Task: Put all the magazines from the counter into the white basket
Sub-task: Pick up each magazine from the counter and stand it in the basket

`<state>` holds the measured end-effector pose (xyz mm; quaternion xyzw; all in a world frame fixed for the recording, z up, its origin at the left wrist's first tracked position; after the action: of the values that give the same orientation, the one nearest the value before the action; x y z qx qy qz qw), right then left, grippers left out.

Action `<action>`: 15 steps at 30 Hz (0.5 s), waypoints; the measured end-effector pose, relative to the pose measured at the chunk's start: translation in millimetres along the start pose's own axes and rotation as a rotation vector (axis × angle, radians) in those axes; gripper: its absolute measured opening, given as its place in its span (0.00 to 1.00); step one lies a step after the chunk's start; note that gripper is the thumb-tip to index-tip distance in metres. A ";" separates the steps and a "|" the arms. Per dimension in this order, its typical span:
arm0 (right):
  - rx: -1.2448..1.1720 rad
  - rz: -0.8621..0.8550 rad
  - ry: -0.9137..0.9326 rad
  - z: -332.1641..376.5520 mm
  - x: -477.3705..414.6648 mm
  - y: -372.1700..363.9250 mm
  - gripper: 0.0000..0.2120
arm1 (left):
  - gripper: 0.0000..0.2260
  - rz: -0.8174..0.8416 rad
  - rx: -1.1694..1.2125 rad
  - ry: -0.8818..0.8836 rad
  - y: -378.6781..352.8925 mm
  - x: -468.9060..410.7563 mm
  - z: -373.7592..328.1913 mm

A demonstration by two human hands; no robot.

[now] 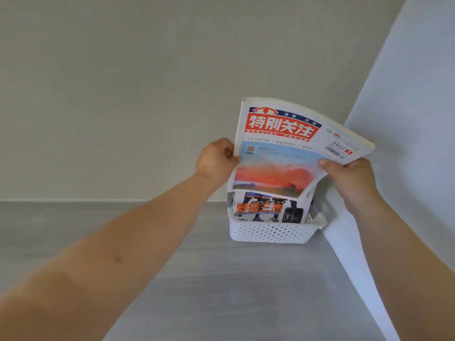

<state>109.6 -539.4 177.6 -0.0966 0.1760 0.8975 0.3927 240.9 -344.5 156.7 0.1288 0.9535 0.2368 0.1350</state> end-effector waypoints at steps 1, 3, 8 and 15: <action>-0.004 -0.011 0.008 -4.6 -8.1 1.5 0.16 | 0.11 0.007 0.002 0.009 -6.8 -6.8 -1.2; -0.006 -0.011 -0.002 -16.0 -22.0 3.6 0.16 | 0.15 0.035 -0.008 0.028 -20.4 -15.6 1.4; 0.000 0.107 -0.133 -58.0 -38.7 -3.8 0.13 | 0.10 0.123 -0.160 0.072 -53.6 -17.8 29.9; -0.014 0.079 -0.297 -106.5 -44.0 -15.9 0.10 | 0.04 0.094 -0.212 0.113 -71.8 -26.1 47.3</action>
<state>154.7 -600.6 89.6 0.0414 0.1132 0.9179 0.3780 267.2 -394.3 86.6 0.1451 0.9221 0.3490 0.0829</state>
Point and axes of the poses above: each hand's wrist, its own x-axis away from the middle knuckle, its own y-axis out of the back of the hand, z = x × y, the point moved 5 cm from there along -x, towards the middle knuckle, and after that the axes turned 2 degrees about y, right-handed, at the moved point
